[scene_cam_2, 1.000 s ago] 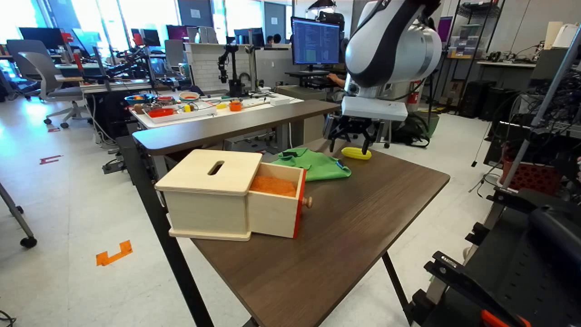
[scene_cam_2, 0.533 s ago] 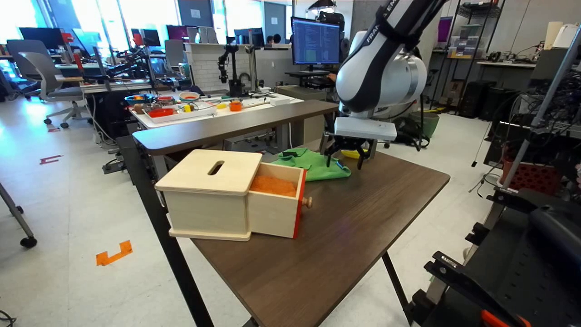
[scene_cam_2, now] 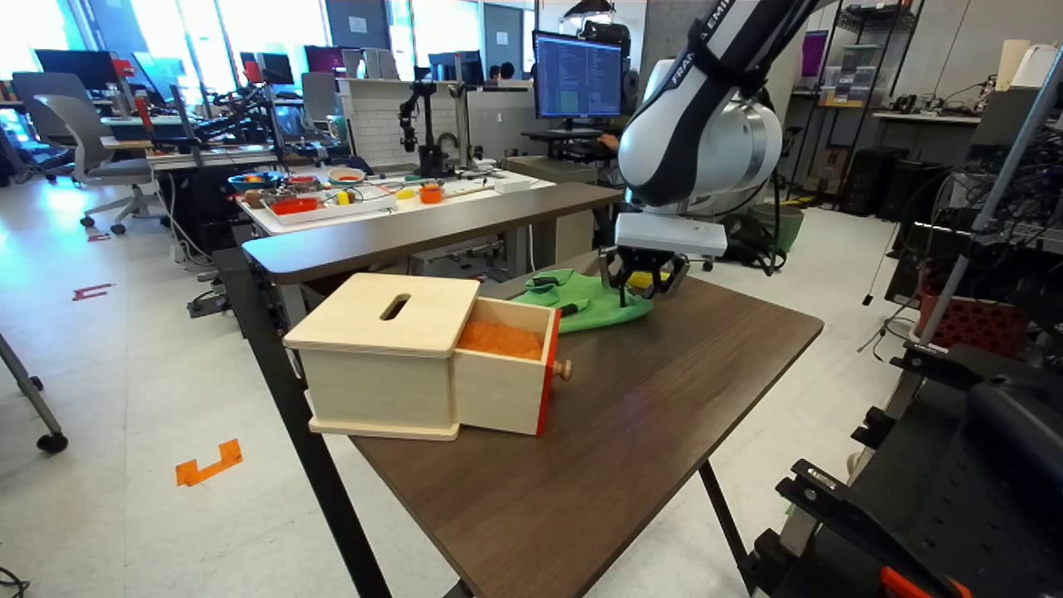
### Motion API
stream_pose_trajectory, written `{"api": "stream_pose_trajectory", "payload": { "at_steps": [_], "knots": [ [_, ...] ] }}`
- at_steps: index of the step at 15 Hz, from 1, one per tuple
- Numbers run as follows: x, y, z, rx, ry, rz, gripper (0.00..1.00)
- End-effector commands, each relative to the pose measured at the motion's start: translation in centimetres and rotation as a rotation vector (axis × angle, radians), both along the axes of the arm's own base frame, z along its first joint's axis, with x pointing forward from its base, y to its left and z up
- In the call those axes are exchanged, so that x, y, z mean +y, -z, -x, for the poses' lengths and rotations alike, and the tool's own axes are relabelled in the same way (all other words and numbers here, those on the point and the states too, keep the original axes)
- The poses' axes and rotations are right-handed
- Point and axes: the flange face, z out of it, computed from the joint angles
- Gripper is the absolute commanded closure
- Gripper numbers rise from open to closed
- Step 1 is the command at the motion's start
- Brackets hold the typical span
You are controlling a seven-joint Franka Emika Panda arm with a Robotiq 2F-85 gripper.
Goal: Fold the green towel, then move the maize cob to the left
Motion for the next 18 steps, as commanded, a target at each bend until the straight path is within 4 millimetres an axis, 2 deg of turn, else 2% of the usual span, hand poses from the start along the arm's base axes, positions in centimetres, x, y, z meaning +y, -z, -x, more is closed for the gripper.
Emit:
{"api": "stream_pose_trajectory", "payload": {
  "at_steps": [1, 2, 6, 9, 12, 15, 17, 18],
  "knots": [
    [0.0, -0.9, 2.6, 0.006, 0.02, -0.005, 0.96],
    [0.1, -1.2, 3.4, 0.013, 0.019, -0.008, 1.0],
    [1.4, -2.3, 7.3, 0.038, 0.004, -0.006, 0.99],
    [2.6, -4.7, 8.9, 0.026, 0.001, 0.002, 0.99],
    [3.7, -8.2, 8.9, -0.002, 0.002, 0.002, 0.99],
    [4.9, -11.5, 7.5, -0.062, -0.004, -0.001, 0.99],
    [6.1, -12.7, 6.5, -0.094, -0.016, -0.011, 0.99],
    [6.8, -12.6, 6.0, -0.1, -0.024, -0.021, 0.99]
  ]
}}
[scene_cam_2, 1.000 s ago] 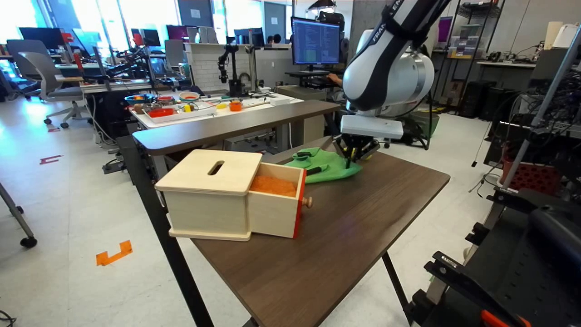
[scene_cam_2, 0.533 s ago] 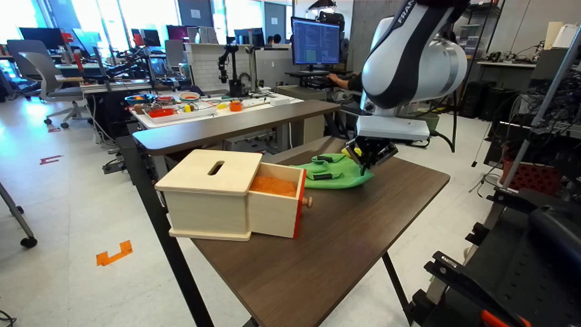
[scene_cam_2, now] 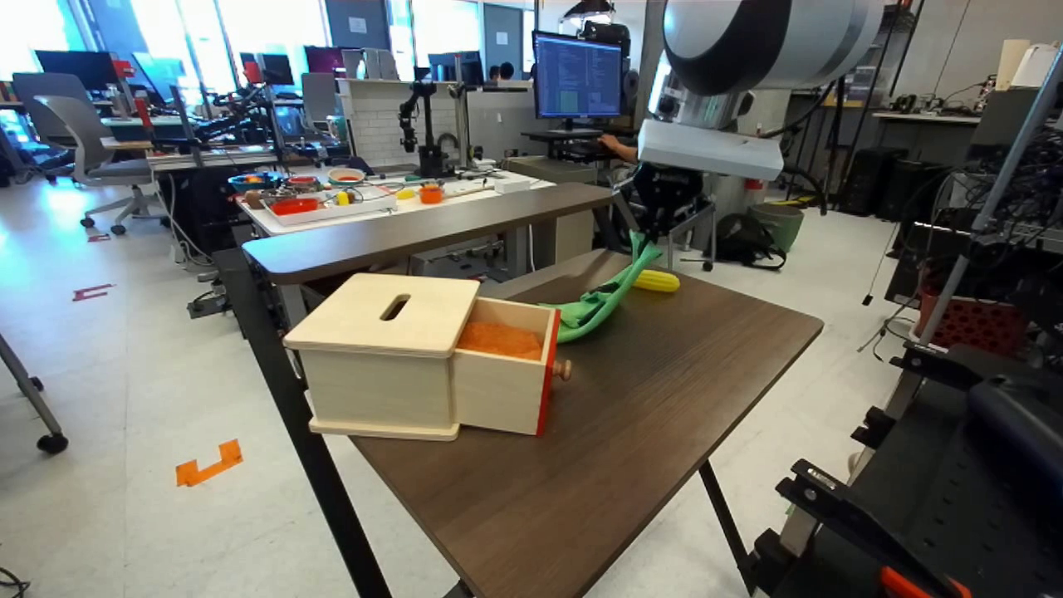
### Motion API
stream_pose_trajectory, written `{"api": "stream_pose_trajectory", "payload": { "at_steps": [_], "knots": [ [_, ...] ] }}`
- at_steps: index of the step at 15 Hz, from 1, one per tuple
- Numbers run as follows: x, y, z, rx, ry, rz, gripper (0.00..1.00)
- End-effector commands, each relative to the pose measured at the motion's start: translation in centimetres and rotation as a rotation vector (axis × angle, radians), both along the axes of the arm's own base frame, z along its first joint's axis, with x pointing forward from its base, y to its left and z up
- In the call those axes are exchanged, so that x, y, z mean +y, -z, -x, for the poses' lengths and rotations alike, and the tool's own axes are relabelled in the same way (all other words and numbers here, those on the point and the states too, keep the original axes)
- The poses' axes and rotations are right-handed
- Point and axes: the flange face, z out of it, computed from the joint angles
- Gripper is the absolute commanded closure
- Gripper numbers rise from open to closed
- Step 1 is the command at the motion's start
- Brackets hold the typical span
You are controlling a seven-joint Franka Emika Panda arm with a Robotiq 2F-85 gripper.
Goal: Fold the green towel, then move the maize cob to the left
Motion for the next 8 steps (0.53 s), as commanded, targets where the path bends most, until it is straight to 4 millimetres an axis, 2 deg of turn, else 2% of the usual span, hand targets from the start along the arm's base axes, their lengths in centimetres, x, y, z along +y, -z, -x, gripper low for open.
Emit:
{"api": "stream_pose_trajectory", "payload": {
  "at_steps": [1, 6, 8],
  "knots": [
    [2.2, -0.8, -1.0, -0.032, -0.014, -0.019, 0.99],
    [5.6, 3.4, -2.6, -0.009, -0.062, -0.051, 0.99],
    [6.3, 5.4, -3.6, 0.003, -0.07, -0.053, 0.99]
  ]
}}
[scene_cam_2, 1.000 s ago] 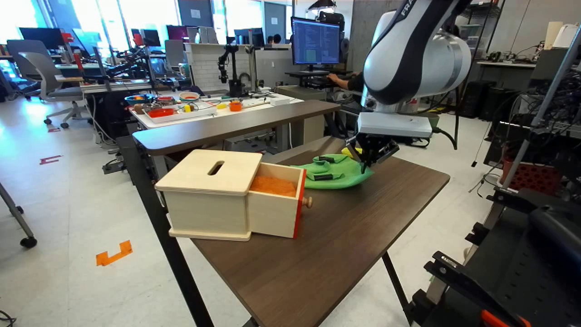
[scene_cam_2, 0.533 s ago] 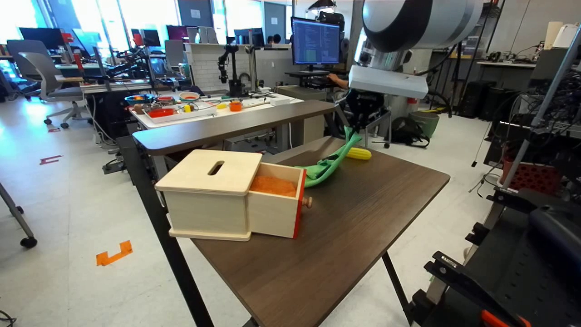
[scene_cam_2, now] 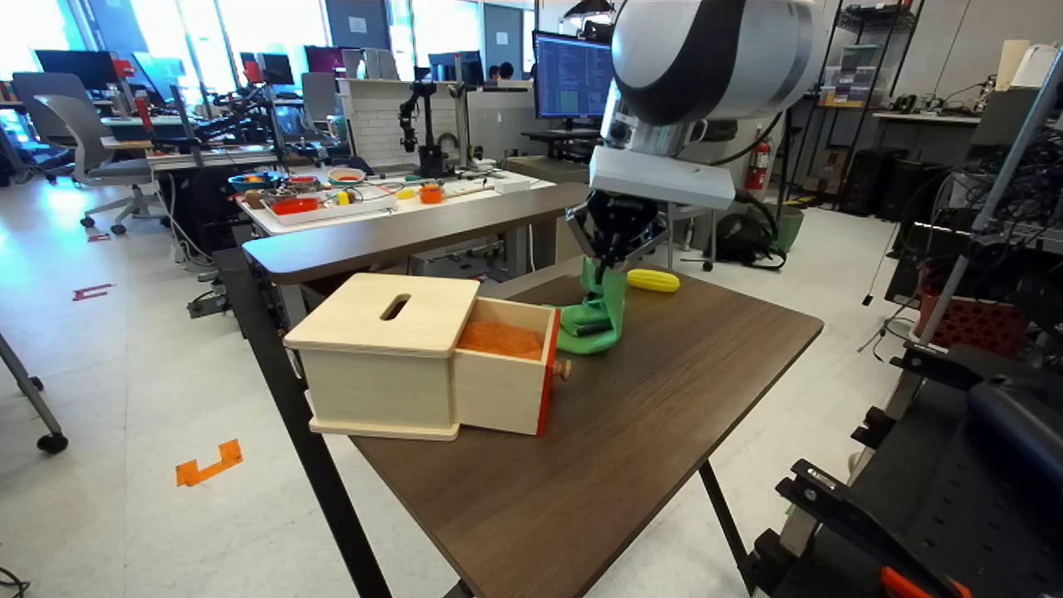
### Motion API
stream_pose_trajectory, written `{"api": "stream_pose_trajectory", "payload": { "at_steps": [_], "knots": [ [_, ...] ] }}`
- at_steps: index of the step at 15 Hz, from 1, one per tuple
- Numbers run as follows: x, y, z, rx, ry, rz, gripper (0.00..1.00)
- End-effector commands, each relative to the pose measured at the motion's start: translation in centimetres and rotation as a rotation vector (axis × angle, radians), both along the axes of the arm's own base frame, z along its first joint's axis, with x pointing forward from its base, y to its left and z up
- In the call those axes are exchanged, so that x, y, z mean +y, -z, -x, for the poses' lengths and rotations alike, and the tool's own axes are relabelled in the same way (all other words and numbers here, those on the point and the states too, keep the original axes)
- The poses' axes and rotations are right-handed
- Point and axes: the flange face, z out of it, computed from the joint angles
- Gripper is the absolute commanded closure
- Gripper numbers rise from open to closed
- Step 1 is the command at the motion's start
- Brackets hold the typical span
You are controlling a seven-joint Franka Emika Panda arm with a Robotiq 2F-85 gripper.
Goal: Fold the green towel, then move the maize cob to the left
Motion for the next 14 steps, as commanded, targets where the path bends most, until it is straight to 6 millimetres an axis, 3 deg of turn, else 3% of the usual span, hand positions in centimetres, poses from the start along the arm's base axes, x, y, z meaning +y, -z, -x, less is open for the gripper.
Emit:
{"api": "stream_pose_trajectory", "payload": {
  "at_steps": [1, 8, 10, 14],
  "knots": [
    [0.9, 3.4, -2.5, -0.004, 0.008, -0.019, 0.99],
    [0.2, 8.8, -5.8, 0.017, 0.032, -0.003, 0.99],
    [0.3, 8.8, -6.3, 0.018, 0.022, 0.0, 0.7],
    [0.3, 6.8, -6.0, 0.012, 0.017, -0.001, 0.42]
  ]
}}
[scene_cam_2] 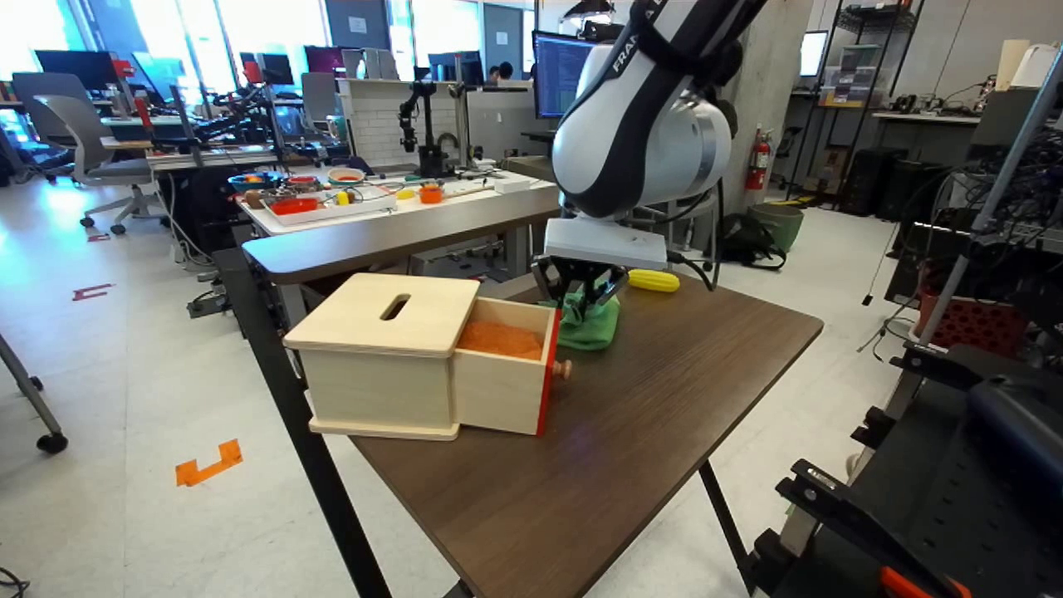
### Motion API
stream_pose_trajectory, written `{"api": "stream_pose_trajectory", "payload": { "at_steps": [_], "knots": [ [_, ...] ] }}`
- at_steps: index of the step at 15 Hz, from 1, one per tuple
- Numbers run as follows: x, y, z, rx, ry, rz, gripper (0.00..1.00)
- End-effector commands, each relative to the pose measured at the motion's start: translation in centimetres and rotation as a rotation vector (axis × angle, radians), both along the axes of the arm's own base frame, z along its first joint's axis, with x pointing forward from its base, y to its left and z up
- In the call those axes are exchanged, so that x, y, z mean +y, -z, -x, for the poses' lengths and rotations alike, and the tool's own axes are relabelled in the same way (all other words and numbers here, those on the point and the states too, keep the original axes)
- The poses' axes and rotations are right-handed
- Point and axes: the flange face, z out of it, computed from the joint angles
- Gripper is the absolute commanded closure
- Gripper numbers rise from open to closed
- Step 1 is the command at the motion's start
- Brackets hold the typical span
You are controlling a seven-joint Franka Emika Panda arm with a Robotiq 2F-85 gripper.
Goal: Fold the green towel, then move the maize cob to the left
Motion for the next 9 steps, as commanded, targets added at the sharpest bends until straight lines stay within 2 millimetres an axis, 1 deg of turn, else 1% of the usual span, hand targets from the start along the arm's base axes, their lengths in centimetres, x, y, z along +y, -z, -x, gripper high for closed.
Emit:
{"api": "stream_pose_trajectory", "payload": {
  "at_steps": [1, 4, 5, 6, 9],
  "knots": [
    [-0.4, -1.6, 0.2, 0.011, -0.004, -0.014, 0.36],
    [-1.1, -3.7, 1.1, 0.017, -0.039, -0.009, 0.14],
    [-1.6, -4.7, 1.5, 0.009, -0.043, -0.012, 0.06],
    [-1.8, -5.6, 1.8, 0.006, -0.045, -0.015, 0.01],
    [-2.6, -8.4, 3.8, 0.003, -0.109, -0.023, 0.0]
  ]
}}
